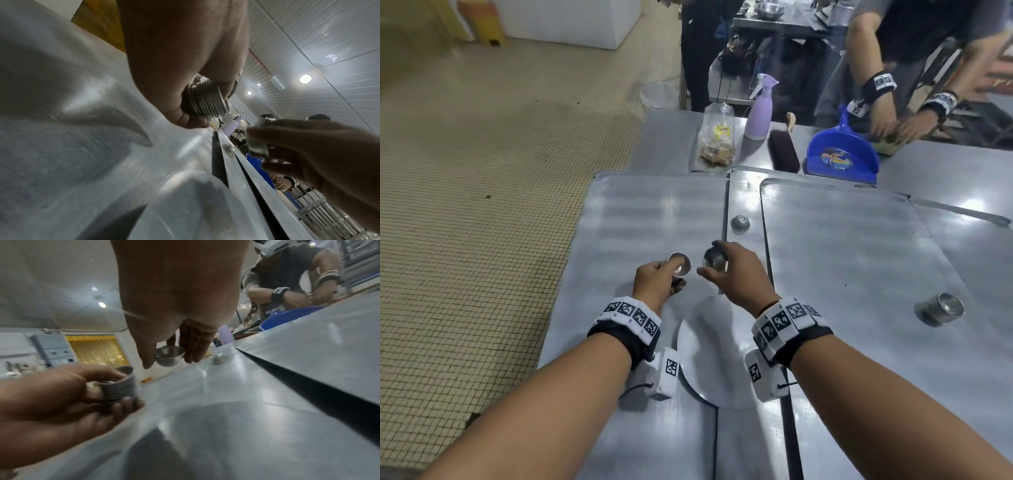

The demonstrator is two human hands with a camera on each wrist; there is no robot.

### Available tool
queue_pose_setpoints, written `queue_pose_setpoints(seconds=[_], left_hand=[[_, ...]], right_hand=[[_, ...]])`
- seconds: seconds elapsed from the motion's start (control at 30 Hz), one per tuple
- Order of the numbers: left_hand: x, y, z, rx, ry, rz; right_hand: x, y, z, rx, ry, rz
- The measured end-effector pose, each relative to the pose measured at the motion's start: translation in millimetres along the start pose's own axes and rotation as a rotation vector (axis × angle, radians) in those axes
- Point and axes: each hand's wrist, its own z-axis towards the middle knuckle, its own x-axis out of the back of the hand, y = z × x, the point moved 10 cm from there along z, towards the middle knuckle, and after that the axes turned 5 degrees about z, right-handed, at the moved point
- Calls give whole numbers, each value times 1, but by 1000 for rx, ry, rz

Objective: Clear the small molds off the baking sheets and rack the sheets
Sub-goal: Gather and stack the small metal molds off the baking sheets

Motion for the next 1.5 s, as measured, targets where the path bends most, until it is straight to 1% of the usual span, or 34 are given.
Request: queue_pose_setpoints(seconds=[0.1, 0.23, 0.3, 0.4, 0.5, 0.57, 0.63, 0.73, 0.87, 0.97, 1.07, 1.1, 1.2, 1.33, 1.43, 1.5], left_hand=[[-8, -2, -3, 40, -48, -81], [-32, -2, -10, 60, -202, -137], [-36, -2, -12, 64, -231, -153], [-29, -5, -6, 78, -203, -134], [-20, -6, 2, 80, -159, -144], [-14, -8, 11, 77, -112, -134], [-7, -7, 19, 59, -60, -69], [0, -8, 29, 42, -8, 2], [3, -10, 34, 37, 9, 65], [3, -12, 35, 26, 20, 86], [3, -11, 33, 18, 33, 100], [3, -10, 32, 15, 35, 104], [1, -8, 29, 11, 46, 112], [-4, -3, 22, -9, 34, 109], [-10, 1, 14, -30, 13, 104], [-13, 3, 8, -42, -8, 109]], right_hand=[[-5, -17, -7, 65, 36, 28], [-14, -20, -14, 44, 53, -7], [-18, -18, -15, 27, 57, -25], [-25, -10, -16, 3, 9, -16], [-22, 5, -12, -24, -3, -17], [-13, 27, -2, -96, 16, -71], [-1, 50, 12, -177, 31, -137], [10, 75, 42, -231, 0, -218], [15, 90, 87, -214, -63, -271], [6, 97, 119, -176, -138, -288], [-3, 106, 138, -191, -211, -335], [-3, 108, 141, -187, -207, -363], [1, 109, 141, -163, -120, -372], [3, 114, 123, -207, -82, -249], [5, 109, 101, -199, -86, -185], [8, 105, 85, -186, -62, -165]])
